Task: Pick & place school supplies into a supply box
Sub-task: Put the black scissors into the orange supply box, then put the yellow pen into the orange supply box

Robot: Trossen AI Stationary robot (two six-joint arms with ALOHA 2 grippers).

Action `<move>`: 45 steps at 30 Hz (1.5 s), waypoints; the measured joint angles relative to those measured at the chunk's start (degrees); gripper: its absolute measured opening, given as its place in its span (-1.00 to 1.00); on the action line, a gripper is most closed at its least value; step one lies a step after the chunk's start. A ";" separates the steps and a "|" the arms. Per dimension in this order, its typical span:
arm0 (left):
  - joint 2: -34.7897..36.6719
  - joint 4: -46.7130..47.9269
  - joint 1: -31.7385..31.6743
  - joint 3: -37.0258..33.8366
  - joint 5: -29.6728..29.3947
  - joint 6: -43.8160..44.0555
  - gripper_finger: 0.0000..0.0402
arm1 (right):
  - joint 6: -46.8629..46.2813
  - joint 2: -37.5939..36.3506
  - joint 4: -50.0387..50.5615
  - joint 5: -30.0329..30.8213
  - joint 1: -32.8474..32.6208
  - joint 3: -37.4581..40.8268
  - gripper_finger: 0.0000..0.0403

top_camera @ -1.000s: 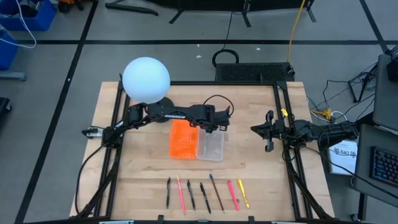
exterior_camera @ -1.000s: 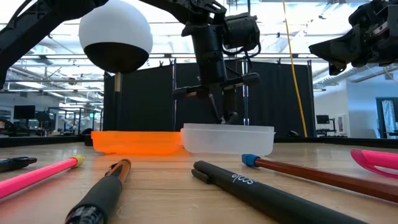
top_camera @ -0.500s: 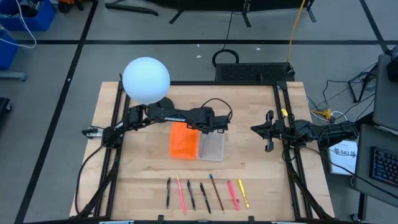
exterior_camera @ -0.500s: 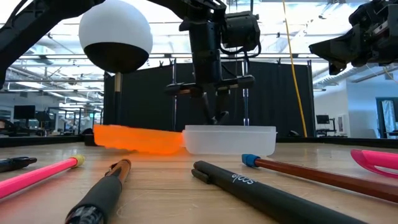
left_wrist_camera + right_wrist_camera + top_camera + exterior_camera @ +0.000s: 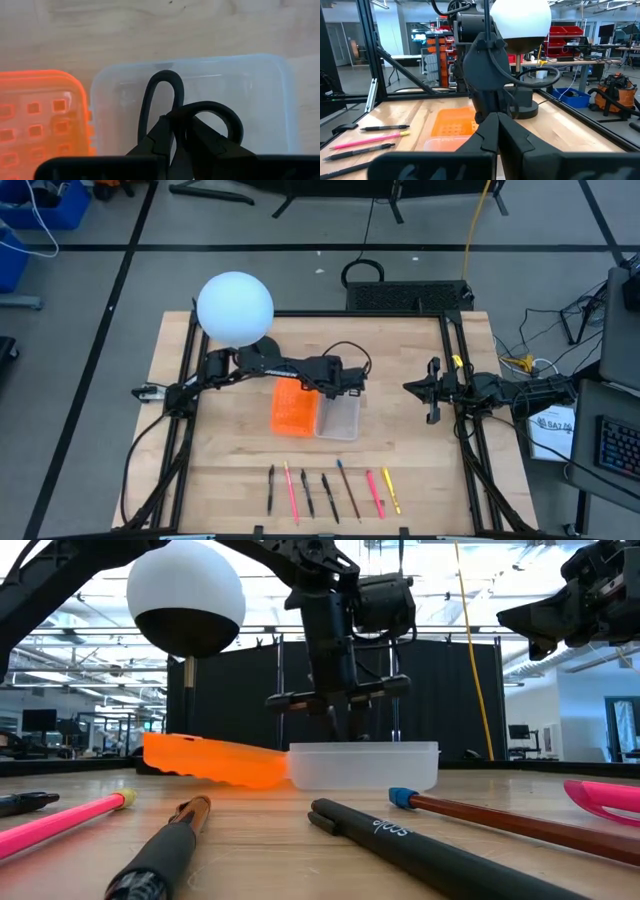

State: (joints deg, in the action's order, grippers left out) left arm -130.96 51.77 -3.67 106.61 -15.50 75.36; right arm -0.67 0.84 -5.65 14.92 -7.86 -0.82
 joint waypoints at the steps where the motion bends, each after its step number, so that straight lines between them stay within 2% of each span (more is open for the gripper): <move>1: 0.00 -0.12 -0.11 -0.25 0.36 0.03 -0.78 | -0.02 0.00 0.00 0.00 0.00 0.00 -1.00; 6: -0.02 -1.75 -0.14 -0.88 0.84 -0.49 -0.75 | 0.02 0.00 -0.11 0.00 0.00 -0.02 -1.00; 15: -0.35 -2.76 -0.10 -0.99 2.41 -1.78 -0.35 | 0.02 0.00 -0.11 0.00 0.00 0.00 -1.00; 21: 0.95 -2.31 -0.10 0.08 3.87 -5.17 -0.22 | 0.02 0.00 -0.11 -0.01 0.02 -0.01 -1.00; 25: 3.33 -1.93 0.22 2.73 4.04 -10.21 -0.20 | -0.06 -0.02 -0.11 -0.02 0.00 0.00 -1.00; 31: 12.37 -2.11 2.71 5.11 7.35 -30.51 -0.20 | -0.11 -0.02 -0.15 0.00 0.02 -0.02 -1.00; 35: 21.55 -1.80 7.18 3.89 2.30 -40.01 -0.29 | -0.11 -0.02 -0.15 0.00 0.02 -0.02 -1.00; 39: 32.56 0.87 14.24 0.03 -8.76 -46.22 -0.56 | 0.73 -0.02 -0.15 0.00 0.02 0.00 -1.00; 42: 41.10 2.21 20.13 -7.39 -17.74 -45.04 -0.80 | 1.25 -0.02 -0.15 -0.02 0.00 -0.02 -1.00; 45: 50.14 -0.43 24.27 -18.59 -20.84 -42.30 -0.96 | 0.98 -0.02 -0.15 -0.05 0.02 -0.01 -1.00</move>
State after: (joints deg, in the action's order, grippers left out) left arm -80.82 51.35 20.59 88.03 -36.34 33.06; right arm 0.32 0.82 -5.80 14.86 -7.84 -0.83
